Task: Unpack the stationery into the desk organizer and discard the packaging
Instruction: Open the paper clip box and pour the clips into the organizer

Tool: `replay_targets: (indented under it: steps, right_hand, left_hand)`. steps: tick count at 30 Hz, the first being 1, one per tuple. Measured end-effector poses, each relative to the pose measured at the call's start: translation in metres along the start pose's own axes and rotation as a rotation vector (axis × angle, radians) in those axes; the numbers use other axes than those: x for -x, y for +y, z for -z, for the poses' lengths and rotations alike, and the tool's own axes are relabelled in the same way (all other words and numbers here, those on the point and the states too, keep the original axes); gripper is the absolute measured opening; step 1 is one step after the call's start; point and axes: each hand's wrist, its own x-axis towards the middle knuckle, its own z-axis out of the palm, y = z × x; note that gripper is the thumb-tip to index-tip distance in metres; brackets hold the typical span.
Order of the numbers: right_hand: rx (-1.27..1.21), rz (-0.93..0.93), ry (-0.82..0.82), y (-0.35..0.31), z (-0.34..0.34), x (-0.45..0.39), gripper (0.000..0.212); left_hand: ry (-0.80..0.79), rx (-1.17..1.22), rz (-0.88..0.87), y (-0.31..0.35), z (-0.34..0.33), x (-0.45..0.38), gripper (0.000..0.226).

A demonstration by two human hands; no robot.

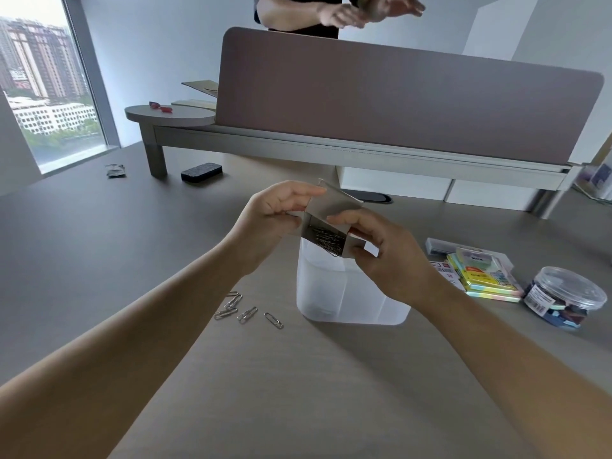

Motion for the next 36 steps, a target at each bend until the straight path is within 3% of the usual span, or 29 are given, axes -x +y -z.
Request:
replay_targets:
  steps: [10, 16, 26, 33, 36]
  right_hand:
    - [0.183, 0.032, 0.017, 0.000, -0.003, 0.002, 0.035]
    - [0.169, 0.042, 0.016, -0.002, -0.005, 0.000, 0.037]
    - [0.170, -0.025, -0.023, 0.000, -0.002, -0.003, 0.039]
    - [0.279, 0.198, 0.076, 0.012, -0.005, 0.001, 0.040]
    - [0.307, 0.252, 0.111, 0.014, -0.007, 0.001, 0.045]
  left_hand:
    - [0.051, 0.027, 0.010, -0.002, -0.001, 0.002, 0.048]
    - [0.060, 0.026, 0.012, 0.001, -0.003, 0.003, 0.063]
    - [0.037, -0.013, 0.023, -0.004, 0.002, 0.001, 0.053]
    - [0.056, 0.005, 0.005, -0.001, -0.004, 0.007, 0.064]
    - [0.054, -0.001, -0.002, 0.000, -0.003, 0.007, 0.058]
